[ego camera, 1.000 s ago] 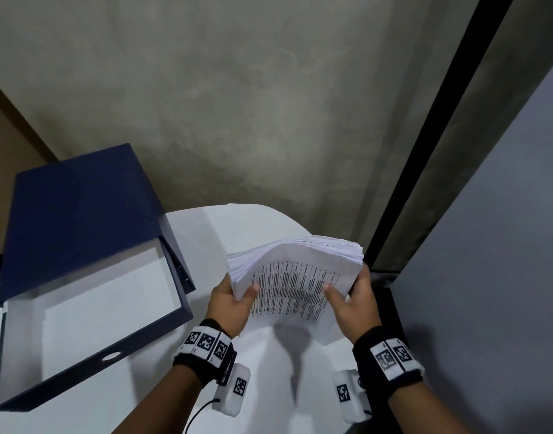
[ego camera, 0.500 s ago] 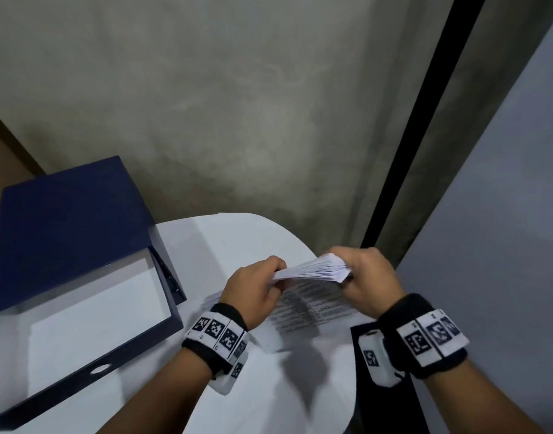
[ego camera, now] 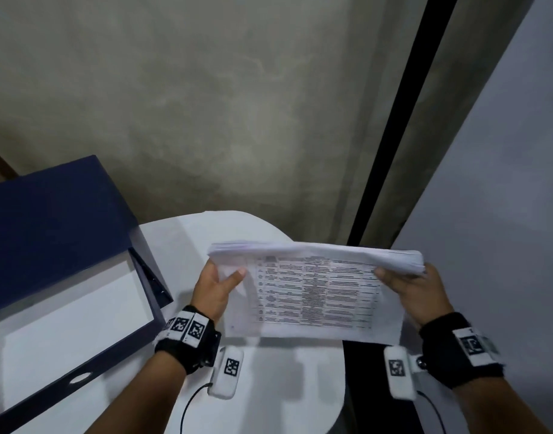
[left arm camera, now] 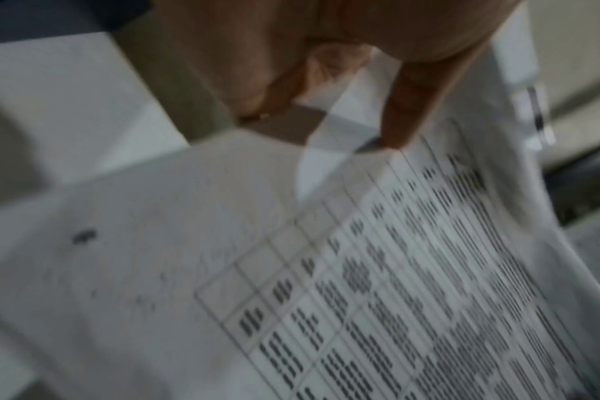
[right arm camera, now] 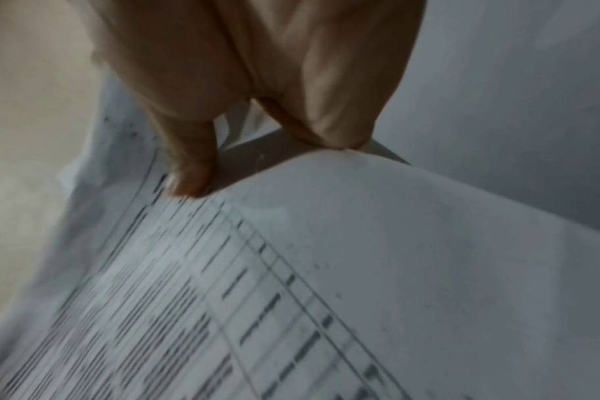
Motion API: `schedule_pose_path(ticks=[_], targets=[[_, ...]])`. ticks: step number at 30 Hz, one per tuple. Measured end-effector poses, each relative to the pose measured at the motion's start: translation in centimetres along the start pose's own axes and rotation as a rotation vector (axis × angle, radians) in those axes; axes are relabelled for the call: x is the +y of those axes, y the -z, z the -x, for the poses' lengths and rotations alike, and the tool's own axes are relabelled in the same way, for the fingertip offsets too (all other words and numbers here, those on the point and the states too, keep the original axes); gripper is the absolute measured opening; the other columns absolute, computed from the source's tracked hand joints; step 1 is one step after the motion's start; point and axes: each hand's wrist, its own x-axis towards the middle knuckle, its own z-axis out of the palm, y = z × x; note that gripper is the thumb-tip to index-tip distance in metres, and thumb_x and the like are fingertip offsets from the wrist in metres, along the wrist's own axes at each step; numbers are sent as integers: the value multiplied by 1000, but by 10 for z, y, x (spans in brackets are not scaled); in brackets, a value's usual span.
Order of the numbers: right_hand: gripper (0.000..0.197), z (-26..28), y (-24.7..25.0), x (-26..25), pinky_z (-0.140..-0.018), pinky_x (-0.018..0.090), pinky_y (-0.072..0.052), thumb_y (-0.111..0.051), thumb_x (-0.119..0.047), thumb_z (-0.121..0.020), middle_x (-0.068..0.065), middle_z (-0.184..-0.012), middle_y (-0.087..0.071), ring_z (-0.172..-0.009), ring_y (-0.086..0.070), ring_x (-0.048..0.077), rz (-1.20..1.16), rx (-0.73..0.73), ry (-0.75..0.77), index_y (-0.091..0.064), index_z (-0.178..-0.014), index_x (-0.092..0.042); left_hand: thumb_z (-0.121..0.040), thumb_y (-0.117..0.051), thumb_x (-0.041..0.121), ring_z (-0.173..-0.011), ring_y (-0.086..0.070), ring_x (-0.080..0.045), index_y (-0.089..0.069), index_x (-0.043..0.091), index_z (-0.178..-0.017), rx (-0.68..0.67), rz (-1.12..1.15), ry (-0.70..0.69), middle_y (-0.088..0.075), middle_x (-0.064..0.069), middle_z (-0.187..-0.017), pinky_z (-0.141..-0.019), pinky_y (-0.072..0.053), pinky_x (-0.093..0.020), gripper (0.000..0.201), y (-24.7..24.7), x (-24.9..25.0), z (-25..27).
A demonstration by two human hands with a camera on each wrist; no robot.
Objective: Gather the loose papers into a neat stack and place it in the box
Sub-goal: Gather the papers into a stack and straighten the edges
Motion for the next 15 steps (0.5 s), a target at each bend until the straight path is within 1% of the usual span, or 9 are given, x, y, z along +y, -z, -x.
schedule_pose_path(ticks=[2, 4, 5, 7, 8, 9, 11, 12, 15], targets=[[27, 5, -18, 23, -73, 33, -58, -79, -1, -74, 3, -87, -77, -80, -72, 18, -57, 61, -42, -70, -99, -7, -87, -65, 5, -111, -64, -24, -58, 11, -120, 51, 15, -10, -69, -10, -116, -96, -48, -42, 34, 4, -4, 0], [26, 14, -36, 48, -71, 33, -56, -79, -2, -74, -1, -84, -77, -77, -72, 16, -88, 95, -98, -69, -96, -12, -87, -65, 6, -108, -65, -25, -60, 11, -115, 146, -33, -8, -70, -9, -113, -98, -48, -45, 29, 15, -17, 1], [26, 20, -44, 61, -71, 32, -56, -78, 0, -75, -2, -83, -76, -76, -71, 14, -95, 91, -127, -68, -95, -15, -87, -66, 7, -106, -66, -26, -60, 11, -113, 175, -63, 18, -71, -9, -110, -97, -49, -47, 27, 20, -26, 4], [31, 31, -57, 85, -73, 28, -54, -73, 6, -78, -3, -89, -73, -79, -69, 7, -42, 33, -155, -66, -95, -19, -85, -70, 9, -101, -67, -27, -60, 12, -112, 200, -150, 96, -71, -9, -108, -93, -52, -48, 29, 32, -49, 9], [32, 37, -63, 96, -75, 24, -53, -71, 8, -80, -3, -91, -70, -80, -67, 3, 9, -15, -158, -64, -96, -20, -83, -72, 12, -99, -67, -27, -60, 16, -110, 219, -212, 138, -71, -9, -108, -90, -54, -45, 30, 36, -58, 12], [29, 41, -68, 103, -75, 21, -51, -68, 8, -82, -2, -92, -69, -82, -65, 3, 54, -54, -156, -64, -96, -17, -82, -73, 14, -98, -67, -28, -61, 20, -109, 241, -246, 174, -71, -8, -107, -87, -54, -42, 29, 39, -66, 14], [20, 44, -74, 111, -77, 19, -49, -67, 4, -85, 1, -93, -68, -89, -64, 13, 82, -69, -165, -64, -96, -13, -84, -71, 18, -99, -65, -28, -61, 21, -110, 265, -239, 213, -70, -5, -104, -89, -51, -39, 28, 38, -73, 17], [20, 42, -76, 110, -78, 19, -50, -67, 3, -86, 2, -94, -69, -91, -64, 17, 55, -49, -184, -65, -95, -15, -86, -70, 18, -99, -64, -27, -61, 20, -111, 275, -226, 211, -69, -3, -102, -89, -49, -37, 27, 36, -71, 18], [24, 40, -78, 107, -85, 32, -52, -71, -1, -84, 0, -96, -71, -94, -66, 20, -17, 15, -232, -65, -94, -23, -85, -71, 18, -96, -62, -26, -60, 18, -112, 312, -195, 206, -67, -2, -99, -88, -48, -35, 29, 36, -67, 18]])
